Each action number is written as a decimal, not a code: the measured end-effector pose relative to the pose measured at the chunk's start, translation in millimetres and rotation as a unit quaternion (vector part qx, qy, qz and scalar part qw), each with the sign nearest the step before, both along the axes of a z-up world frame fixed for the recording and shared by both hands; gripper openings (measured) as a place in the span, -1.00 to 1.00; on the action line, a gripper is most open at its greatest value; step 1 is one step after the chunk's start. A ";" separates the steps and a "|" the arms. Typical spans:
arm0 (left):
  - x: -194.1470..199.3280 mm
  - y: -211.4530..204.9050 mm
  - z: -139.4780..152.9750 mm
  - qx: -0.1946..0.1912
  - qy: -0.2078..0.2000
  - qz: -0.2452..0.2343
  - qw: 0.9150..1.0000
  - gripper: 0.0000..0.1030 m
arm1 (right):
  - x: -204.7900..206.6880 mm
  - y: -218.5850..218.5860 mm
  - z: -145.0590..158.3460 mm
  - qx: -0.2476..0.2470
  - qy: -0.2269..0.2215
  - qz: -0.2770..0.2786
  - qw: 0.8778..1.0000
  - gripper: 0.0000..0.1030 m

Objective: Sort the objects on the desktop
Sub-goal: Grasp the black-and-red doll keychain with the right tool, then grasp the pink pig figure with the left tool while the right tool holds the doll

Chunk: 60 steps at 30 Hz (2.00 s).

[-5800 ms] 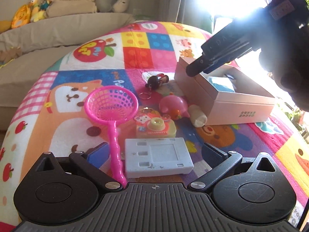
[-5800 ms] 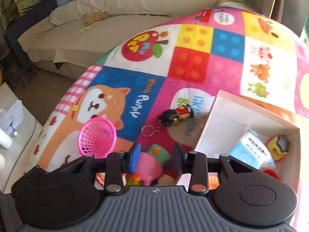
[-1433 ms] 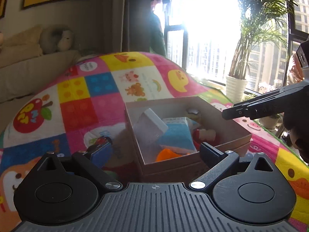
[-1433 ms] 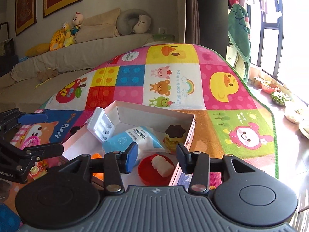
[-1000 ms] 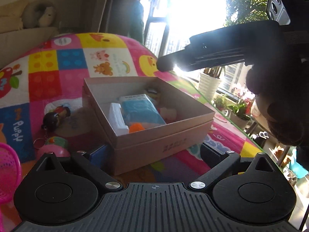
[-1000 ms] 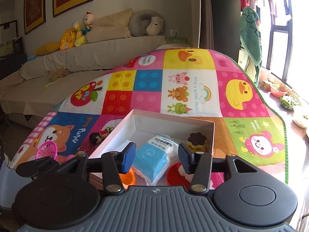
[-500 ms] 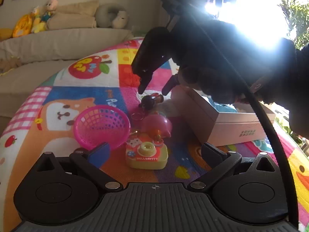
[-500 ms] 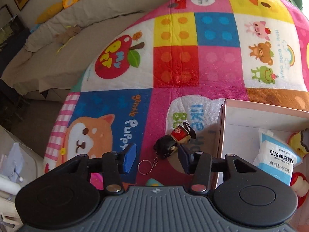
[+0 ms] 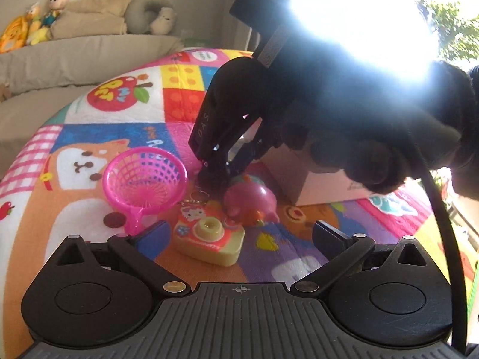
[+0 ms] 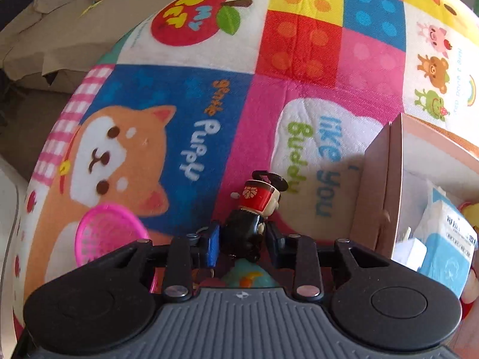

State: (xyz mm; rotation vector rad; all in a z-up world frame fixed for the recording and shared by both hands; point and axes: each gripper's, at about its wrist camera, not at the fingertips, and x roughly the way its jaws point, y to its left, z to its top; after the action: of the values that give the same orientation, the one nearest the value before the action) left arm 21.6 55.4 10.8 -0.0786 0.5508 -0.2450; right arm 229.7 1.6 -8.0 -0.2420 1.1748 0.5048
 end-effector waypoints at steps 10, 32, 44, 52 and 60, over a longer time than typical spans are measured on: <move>-22.6 -25.8 -2.7 0.073 0.026 -0.024 0.997 1.00 | -106.1 -95.2 45.1 0.107 -0.056 0.028 0.992 -0.40; -9.5 -94.6 2.9 0.122 0.043 -0.096 0.987 1.00 | -171.7 -257.4 -21.7 0.095 -0.191 -0.165 0.963 0.75; 7.7 -88.7 -8.7 0.193 0.038 -0.019 0.980 1.00 | -195.3 -249.8 -28.4 0.103 -0.227 -0.145 0.957 0.95; 5.9 -74.0 -0.5 0.138 0.062 -0.028 0.988 1.00 | -194.7 -240.1 -34.9 0.076 -0.230 -0.139 0.960 1.00; 1.8 -89.9 9.1 0.048 0.091 -0.092 0.990 1.00 | -191.3 -242.5 -38.0 0.075 -0.218 -0.154 0.961 1.00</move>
State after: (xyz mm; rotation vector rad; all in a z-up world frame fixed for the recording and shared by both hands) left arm 23.3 -34.5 19.9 0.0441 0.7529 -0.3931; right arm 38.4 -240.9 -46.0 -0.0318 0.7203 0.2451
